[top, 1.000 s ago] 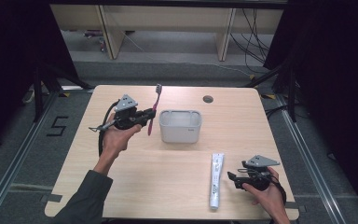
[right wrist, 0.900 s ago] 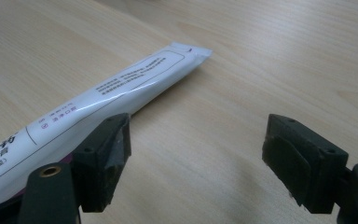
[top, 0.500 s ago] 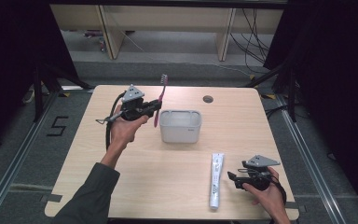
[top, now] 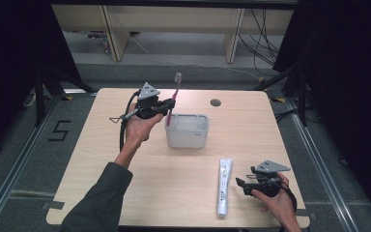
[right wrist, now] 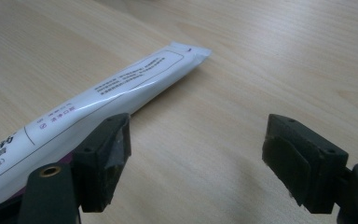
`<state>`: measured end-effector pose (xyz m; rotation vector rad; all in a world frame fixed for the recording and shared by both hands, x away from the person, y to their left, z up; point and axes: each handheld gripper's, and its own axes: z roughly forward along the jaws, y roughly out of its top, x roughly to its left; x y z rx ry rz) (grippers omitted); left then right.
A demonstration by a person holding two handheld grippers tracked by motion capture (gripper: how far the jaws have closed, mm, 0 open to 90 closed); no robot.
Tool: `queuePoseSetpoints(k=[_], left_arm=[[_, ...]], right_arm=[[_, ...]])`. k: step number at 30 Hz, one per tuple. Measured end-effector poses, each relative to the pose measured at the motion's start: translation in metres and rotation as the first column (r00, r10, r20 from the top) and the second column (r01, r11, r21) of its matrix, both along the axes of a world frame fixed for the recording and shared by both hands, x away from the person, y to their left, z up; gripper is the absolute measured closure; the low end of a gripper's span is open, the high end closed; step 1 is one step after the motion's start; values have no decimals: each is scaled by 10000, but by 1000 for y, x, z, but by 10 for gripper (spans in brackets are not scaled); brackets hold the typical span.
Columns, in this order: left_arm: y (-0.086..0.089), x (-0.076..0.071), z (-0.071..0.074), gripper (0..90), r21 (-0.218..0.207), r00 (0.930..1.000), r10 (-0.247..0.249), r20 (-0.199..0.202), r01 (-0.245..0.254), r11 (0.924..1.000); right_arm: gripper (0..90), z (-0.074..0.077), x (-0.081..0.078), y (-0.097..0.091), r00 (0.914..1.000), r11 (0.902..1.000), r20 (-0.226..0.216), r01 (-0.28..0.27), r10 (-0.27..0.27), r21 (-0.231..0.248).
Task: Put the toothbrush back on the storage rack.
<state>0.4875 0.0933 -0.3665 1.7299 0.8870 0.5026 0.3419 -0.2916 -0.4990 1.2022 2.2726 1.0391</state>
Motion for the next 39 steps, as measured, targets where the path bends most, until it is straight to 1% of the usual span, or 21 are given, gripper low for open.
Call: queuePoseSetpoints(k=[2,3,4,5,6,7,10,13,15,16,17,18,20,21,24,27,30,33,34,38,39], left_arm=[[-3,4,-4,826,47,10000,83,-18,-83,10000],[-4,6,-6,826,47,9999,106,-51,-106,9999],[-4,6,-6,825,47,9999,106,-51,-106,9999],[-5,9,-10,825,72,9999,122,-120,-121,9999],[-5,10,-11,825,67,9997,178,-135,-177,9998],[-5,10,-11,825,67,9997,178,-135,-177,9998],[-6,13,-16,825,14,9996,206,-197,-206,9998],[-7,14,-22,825,136,9996,208,-196,-206,9997],[-6,15,-26,825,86,9993,256,-263,-253,9996],[-6,15,-27,825,75,9992,284,-292,-282,9996],[-6,15,-27,824,75,9992,284,-292,-282,9996],[-5,15,-31,824,-100,9987,372,-335,-375,9992],[-4,15,-33,824,-143,9985,431,-324,-436,9989],[-3,15,-37,824,-136,9982,467,-371,-472,9988],[-1,16,-42,824,-125,9977,502,-456,-508,9986],[0,15,-45,824,-147,9975,516,-480,-524,9985],[0,15,-48,823,0,9977,443,-519,-443,9990],[-2,13,-49,822,28,9975,438,-555,-437,9990],[-2,12,-49,822,85,9973,433,-589,-428,9990],[-3,11,-52,822,210,9967,429,-683,-415,9989],[-3,11,-53,822,204,9964,447,-724,-433,9989]], right_arm=[[240,0,0,0,10000,10000,19,-3,3,73],[240,-1,-1,1,9999,9997,-140,92,-89,224],[240,-1,-1,1,9999,9998,-140,84,-81,203],[240,-1,0,0,10000,9999,-94,9,-8,162],[240,-1,0,1,9996,9996,-290,14,-6,289],[240,-1,0,1,9999,9998,-120,34,-32,173],[240,-1,-1,1,9995,9996,-318,76,-67,276],[240,-1,0,1,9998,9998,-198,43,-39,205],[240,-1,-1,2,9994,9996,-333,64,-55,285],[240,-1,-1,1,9998,9998,-211,39,-35,215],[240,-1,-1,1,9998,9998,-211,39,-35,215],[240,-1,0,0,10000,10000,-8,-51,51,11],[240,-1,0,0,10000,10000,-9,-43,43,11],[240,-1,0,0,10000,10000,-22,-46,46,9],[240,-1,0,0,10000,10000,-12,-51,51,4],[240,-1,0,0,10000,10000,-15,-57,57,-4],[240,-1,0,-1,9999,10000,-78,-78,78,-47],[240,-1,0,-1,9999,9999,-61,-82,81,-62],[240,-1,-1,1,9997,9999,-252,12,-9,126],[240,-1,-1,1,9997,10000,-250,22,-20,97],[240,-1,0,0,9999,9999,-64,-116,116,-49]])
